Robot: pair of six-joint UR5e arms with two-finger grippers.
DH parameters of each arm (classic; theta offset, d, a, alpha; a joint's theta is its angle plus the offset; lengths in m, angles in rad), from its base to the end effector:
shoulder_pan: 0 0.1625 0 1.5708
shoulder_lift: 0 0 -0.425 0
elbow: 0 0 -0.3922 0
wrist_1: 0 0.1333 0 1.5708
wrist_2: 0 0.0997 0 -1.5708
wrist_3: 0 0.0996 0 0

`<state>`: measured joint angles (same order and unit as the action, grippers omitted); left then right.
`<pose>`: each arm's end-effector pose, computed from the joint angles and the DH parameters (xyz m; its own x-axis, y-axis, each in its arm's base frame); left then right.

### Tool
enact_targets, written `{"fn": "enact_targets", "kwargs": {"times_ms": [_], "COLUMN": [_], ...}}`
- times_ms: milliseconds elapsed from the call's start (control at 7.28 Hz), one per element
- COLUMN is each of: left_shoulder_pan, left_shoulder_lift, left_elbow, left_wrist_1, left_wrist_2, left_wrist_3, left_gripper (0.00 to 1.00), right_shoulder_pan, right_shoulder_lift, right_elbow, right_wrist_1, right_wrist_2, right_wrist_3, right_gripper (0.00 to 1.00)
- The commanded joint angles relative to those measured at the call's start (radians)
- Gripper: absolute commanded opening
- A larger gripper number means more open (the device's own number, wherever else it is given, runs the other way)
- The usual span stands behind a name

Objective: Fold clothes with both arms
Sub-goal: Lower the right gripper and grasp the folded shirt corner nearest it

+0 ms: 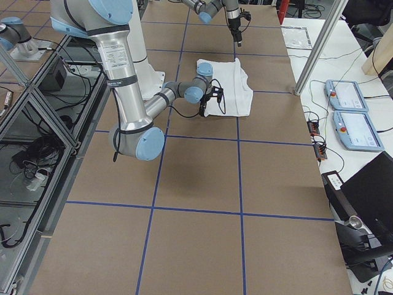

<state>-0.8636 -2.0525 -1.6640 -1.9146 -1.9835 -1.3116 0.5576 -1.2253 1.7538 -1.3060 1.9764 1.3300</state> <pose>0.3572 -0.5617 0.3020 0.5065 -0.2312 -0.8307 0.3718 0.9278 -0.0315 -0.4745 -0.4067 0.3578 0.6371 0.1391 0.7581 -0.0985 0.9902 -0.0988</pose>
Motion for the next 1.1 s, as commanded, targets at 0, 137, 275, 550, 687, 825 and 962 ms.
{"fn": "enact_targets", "kwargs": {"times_ms": [0,137,275,550,687,825,962], "left_shoulder_pan": [0.0,0.0,0.0,0.0,0.002,0.002,0.002], "left_shoulder_lift": [-0.002,-0.002,-0.002,-0.003,-0.005,-0.005,-0.003], "left_elbow": [0.0,0.0,0.0,-0.002,-0.002,-0.002,-0.003], "left_wrist_1": [-0.001,0.0,0.0,0.0,0.0,0.002,0.002], "left_wrist_2": [0.002,0.003,0.003,0.012,0.023,0.023,0.025], "left_wrist_3": [0.0,0.0,0.0,0.0,0.0,0.0,0.0], "left_gripper": [0.98,0.98,0.98,0.96,0.96,0.96,0.96], "right_shoulder_pan": [0.001,0.002,0.004,0.048,0.056,0.053,0.053], "right_shoulder_lift": [0.0,0.0,0.001,-0.06,-0.127,-0.219,-0.29], "right_elbow": [0.001,0.001,0.004,0.074,0.135,0.201,0.251], "right_wrist_1": [0.001,0.001,-0.001,-0.001,-0.001,0.001,0.001], "right_wrist_2": [-0.001,-0.001,0.002,0.012,0.007,0.001,0.001], "right_wrist_3": [0.0,0.0,0.0,0.005,0.005,0.005,0.005], "right_gripper": [0.09,0.0,0.0,0.0,0.0,0.0,0.0]}}
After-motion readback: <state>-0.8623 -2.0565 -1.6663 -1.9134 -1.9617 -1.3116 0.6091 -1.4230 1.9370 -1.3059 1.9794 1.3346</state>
